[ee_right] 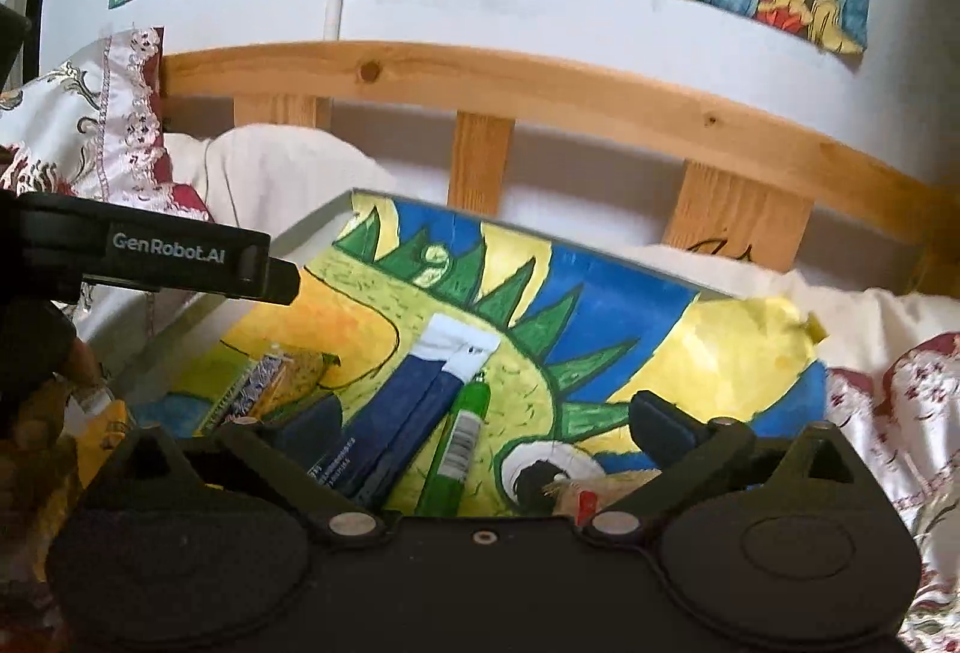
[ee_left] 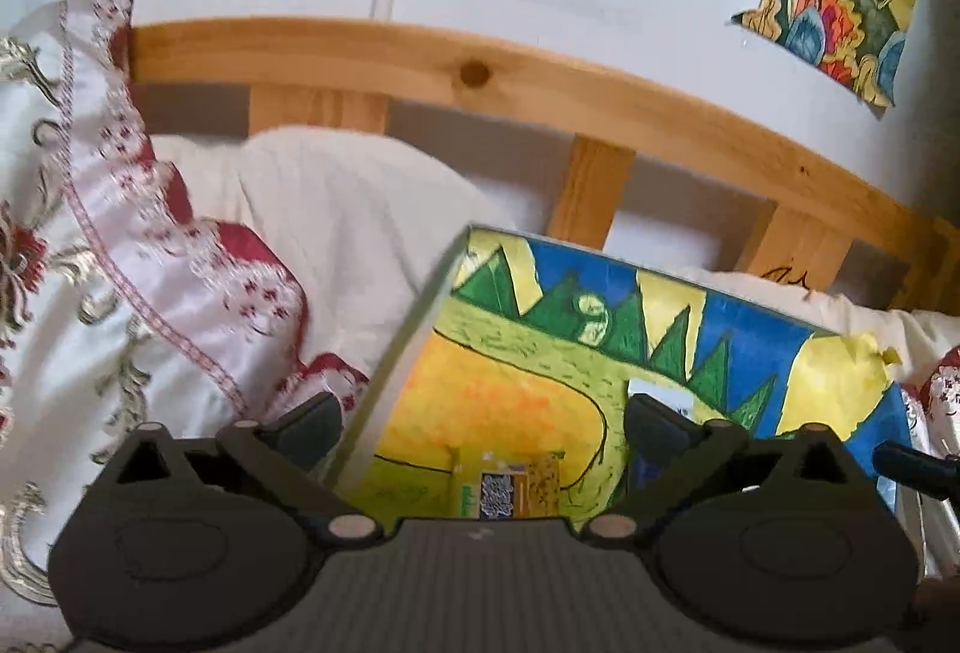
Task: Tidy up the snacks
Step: 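Lower yellow box onto tray, open left tool while right releases sausage stick there, then lift both tools away from the tray back over the snack pile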
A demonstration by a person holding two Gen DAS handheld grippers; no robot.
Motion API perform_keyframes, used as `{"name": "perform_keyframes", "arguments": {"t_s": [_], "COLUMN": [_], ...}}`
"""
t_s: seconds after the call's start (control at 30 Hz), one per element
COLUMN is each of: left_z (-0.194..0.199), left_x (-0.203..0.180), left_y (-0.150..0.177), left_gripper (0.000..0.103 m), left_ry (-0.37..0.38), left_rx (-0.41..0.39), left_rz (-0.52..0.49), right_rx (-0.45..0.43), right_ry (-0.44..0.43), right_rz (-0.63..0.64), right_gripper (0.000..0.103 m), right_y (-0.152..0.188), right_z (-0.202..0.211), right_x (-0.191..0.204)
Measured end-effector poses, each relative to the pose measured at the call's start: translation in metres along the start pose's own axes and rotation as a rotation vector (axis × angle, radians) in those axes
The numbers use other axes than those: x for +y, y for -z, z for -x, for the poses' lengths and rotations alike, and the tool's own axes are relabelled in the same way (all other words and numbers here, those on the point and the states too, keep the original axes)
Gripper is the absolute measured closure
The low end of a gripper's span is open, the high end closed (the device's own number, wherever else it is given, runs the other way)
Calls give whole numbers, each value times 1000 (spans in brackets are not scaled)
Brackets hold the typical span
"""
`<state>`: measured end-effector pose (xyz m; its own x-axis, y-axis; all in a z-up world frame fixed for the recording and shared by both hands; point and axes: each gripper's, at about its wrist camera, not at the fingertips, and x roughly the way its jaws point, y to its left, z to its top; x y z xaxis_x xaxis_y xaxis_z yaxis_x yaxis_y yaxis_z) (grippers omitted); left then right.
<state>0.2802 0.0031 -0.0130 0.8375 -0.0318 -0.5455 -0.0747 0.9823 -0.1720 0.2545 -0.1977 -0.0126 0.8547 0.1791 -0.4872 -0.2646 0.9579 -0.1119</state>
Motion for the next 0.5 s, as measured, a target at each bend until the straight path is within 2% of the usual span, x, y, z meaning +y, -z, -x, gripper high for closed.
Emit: {"name": "perform_keyframes", "arguments": {"t_s": [0.17,0.5], "left_z": [20,73], "left_x": [0,8], "left_y": [-4,-14], "left_gripper": [1,1], "left_ry": [-22,-29], "left_rx": [-34,-105], "left_rz": [-26,-38], "right_rx": [-29,-95], "right_ry": [24,10], "right_rz": [22,29], "right_gripper": [1,1], "right_y": [-8,-27], "right_z": [18,67], "right_x": [2,5]}}
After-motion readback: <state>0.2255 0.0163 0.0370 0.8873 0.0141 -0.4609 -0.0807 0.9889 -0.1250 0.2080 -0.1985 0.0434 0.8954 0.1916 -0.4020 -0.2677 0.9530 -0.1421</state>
